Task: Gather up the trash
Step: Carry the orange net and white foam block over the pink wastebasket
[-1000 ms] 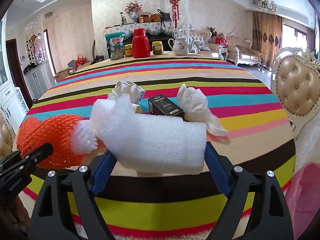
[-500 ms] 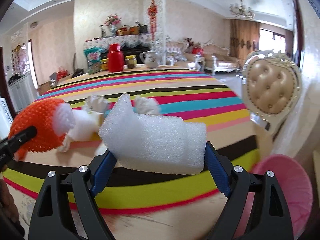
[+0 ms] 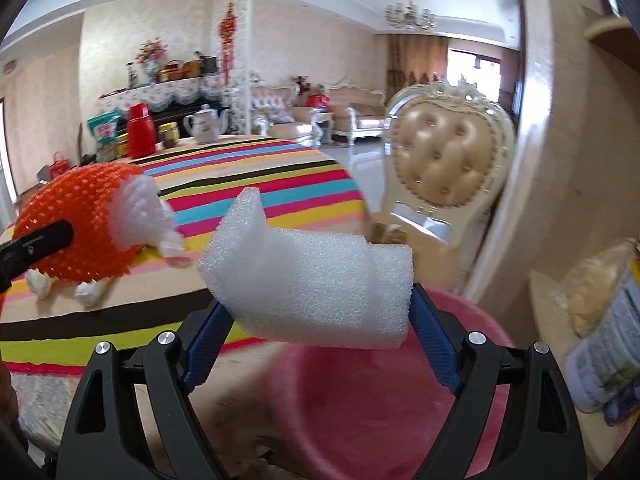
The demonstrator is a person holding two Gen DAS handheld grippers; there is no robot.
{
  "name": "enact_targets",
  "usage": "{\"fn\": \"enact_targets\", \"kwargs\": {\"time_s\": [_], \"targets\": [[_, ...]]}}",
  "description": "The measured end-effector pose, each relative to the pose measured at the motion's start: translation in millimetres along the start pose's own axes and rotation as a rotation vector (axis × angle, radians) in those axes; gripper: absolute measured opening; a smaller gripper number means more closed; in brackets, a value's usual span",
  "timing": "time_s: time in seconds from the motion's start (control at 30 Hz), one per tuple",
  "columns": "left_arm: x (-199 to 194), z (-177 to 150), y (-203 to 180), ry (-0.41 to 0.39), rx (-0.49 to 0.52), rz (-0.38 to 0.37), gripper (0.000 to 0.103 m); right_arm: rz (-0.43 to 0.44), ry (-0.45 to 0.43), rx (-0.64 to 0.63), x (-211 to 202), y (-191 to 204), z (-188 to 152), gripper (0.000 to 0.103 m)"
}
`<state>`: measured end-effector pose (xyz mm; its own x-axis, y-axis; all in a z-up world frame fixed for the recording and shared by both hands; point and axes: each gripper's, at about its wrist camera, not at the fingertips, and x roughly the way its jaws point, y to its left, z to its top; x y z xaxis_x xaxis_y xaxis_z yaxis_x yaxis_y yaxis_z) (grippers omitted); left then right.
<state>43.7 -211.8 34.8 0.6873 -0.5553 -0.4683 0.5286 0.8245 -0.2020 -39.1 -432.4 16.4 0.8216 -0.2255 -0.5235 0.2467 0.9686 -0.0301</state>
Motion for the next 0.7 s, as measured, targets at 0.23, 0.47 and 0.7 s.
{"fn": "enact_targets", "kwargs": {"time_s": [0.23, 0.47, 0.7], "targets": [[47, 8, -67, 0.062, 0.064, -0.127, 0.031, -0.082, -0.029, 0.062, -8, -63, 7, 0.081], [83, 12, -107, 0.109, 0.081, -0.197, 0.032, -0.122, -0.019, 0.082, -15, -95, 4, 0.081], [98, 11, -127, 0.154, 0.075, -0.276, 0.050, -0.121, -0.006, 0.082, -19, -105, 4, 0.085]]}}
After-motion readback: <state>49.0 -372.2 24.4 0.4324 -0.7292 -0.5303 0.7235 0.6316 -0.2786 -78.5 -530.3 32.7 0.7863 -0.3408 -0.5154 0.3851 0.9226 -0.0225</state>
